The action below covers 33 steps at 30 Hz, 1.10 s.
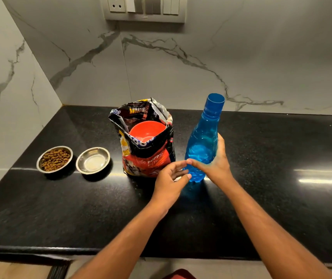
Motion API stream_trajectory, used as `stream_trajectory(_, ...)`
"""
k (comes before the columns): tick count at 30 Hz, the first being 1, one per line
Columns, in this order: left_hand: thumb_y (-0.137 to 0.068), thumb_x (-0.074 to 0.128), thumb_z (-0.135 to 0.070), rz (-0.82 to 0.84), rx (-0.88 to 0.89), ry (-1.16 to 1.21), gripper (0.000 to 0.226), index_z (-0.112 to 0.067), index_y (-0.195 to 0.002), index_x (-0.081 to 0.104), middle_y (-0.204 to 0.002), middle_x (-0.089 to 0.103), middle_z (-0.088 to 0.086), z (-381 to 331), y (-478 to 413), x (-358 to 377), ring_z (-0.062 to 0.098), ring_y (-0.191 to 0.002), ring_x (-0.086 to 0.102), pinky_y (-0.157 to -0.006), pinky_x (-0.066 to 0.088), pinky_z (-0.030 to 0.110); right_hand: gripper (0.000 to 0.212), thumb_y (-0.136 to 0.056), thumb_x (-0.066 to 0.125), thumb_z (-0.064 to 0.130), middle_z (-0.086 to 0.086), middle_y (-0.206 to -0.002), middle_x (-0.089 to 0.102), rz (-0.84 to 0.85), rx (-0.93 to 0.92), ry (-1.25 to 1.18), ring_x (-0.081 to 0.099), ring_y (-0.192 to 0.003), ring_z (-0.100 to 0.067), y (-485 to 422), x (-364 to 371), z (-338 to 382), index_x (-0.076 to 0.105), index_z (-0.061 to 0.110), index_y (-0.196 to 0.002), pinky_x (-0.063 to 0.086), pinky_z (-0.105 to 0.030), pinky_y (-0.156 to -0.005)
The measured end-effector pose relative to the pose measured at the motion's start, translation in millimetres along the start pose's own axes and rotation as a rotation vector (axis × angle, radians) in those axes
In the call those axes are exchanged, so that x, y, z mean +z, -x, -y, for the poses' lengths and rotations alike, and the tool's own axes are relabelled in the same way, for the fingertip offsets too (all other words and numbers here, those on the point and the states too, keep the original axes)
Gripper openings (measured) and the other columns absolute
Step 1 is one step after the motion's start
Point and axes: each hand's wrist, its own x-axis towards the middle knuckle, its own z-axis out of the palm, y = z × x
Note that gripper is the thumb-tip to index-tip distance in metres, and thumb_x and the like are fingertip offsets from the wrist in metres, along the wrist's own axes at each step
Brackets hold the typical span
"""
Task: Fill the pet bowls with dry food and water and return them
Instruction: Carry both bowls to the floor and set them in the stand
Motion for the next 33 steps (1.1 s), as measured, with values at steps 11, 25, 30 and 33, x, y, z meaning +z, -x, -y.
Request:
stream_trajectory(11,-0.086,0.063,0.003,-0.051,-0.041,0.016,0.027,-0.022,-0.095,0.068,-0.100,0.072,0.002,18.5,20.3,-47.5,0.019,-0.094,0.069,-0.076,0.057,0.030,0.043,-0.081,0.068,0.015,-0.008,-0.108,0.058,-0.378,-0.092,-0.198,0.059,-0.100,-0.018,83.2,73.6,0.1,0.047,0.033,-0.115,0.047,-0.031,-0.092)
stream_trajectory(25,-0.088,0.061,-0.001,-0.356,-0.124,0.037,0.012,-0.003,-0.098,0.068,-0.085,0.072,0.019,21.4,48.4,-265.0,0.024,-0.071,0.070,-0.066,0.058,0.029,0.022,-0.094,0.058,0.010,-0.012,-0.085,0.067,0.116,0.238,-0.243,0.066,-0.062,-0.018,59.1,270.2,52.8,0.065,0.027,-0.106,0.054,-0.032,-0.056)
stream_trajectory(30,-0.088,0.062,-0.002,-0.531,-0.128,0.075,0.007,-0.006,-0.090,0.067,-0.078,0.069,0.016,16.1,36.9,-341.3,0.020,-0.061,0.067,-0.056,0.057,0.024,0.029,-0.097,0.052,0.017,-0.009,-0.084,0.063,-0.045,0.499,-0.192,0.061,-0.050,-0.020,26.7,316.4,52.6,0.045,0.015,-0.125,0.052,-0.030,-0.044)
stream_trajectory(33,-0.089,0.062,-0.005,-0.691,-0.126,0.076,0.006,-0.011,-0.091,0.063,-0.083,0.066,0.014,21.4,22.5,-377.4,0.019,-0.064,0.066,-0.055,0.058,0.027,0.040,-0.099,0.048,0.023,-0.011,-0.089,0.062,-0.067,0.579,-0.178,0.060,-0.049,-0.020,11.3,327.2,50.0,0.035,0.018,-0.136,0.050,-0.028,-0.040)
